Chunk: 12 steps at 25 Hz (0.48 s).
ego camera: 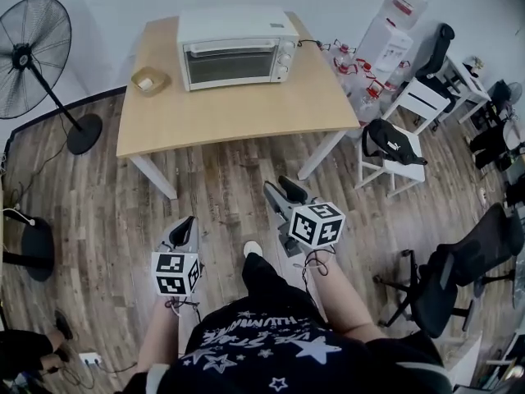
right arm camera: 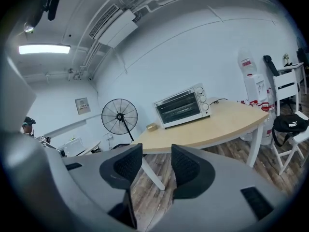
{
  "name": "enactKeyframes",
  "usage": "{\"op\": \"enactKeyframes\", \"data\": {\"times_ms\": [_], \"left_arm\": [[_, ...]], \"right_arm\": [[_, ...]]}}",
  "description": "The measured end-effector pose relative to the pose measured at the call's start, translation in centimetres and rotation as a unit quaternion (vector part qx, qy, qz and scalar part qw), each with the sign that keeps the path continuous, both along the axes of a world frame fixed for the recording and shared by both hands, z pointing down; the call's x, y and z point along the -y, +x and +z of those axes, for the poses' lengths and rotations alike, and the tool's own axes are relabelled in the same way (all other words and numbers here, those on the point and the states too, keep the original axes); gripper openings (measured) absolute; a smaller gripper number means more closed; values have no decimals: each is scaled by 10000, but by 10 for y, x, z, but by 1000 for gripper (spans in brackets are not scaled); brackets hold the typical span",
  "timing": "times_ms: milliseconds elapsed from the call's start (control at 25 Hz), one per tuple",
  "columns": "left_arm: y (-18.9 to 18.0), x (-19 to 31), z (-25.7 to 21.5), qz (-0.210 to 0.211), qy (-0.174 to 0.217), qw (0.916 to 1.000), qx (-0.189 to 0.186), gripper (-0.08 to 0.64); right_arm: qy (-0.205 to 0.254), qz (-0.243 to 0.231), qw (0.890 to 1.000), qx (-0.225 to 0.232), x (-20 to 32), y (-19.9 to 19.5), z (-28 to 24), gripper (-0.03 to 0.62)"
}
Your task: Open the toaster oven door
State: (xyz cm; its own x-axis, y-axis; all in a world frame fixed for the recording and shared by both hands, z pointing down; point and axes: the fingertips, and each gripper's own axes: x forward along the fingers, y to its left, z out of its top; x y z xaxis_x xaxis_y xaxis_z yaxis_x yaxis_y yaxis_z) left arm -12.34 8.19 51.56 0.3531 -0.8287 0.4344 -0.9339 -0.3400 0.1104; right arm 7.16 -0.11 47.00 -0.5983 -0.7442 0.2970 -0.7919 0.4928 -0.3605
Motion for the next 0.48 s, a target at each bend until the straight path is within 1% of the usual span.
{"op": "enactKeyframes", "data": {"times_ms": [240, 480], "left_arm": [[17, 76, -12, -184, 32, 9998, 110, 20], [25, 143, -27, -501, 131, 9984, 222, 20]], "right_arm": [[-17, -153, 9998, 91, 83, 18, -7, 181], [-2, -302, 9994, 182, 159, 37, -14, 183]]}}
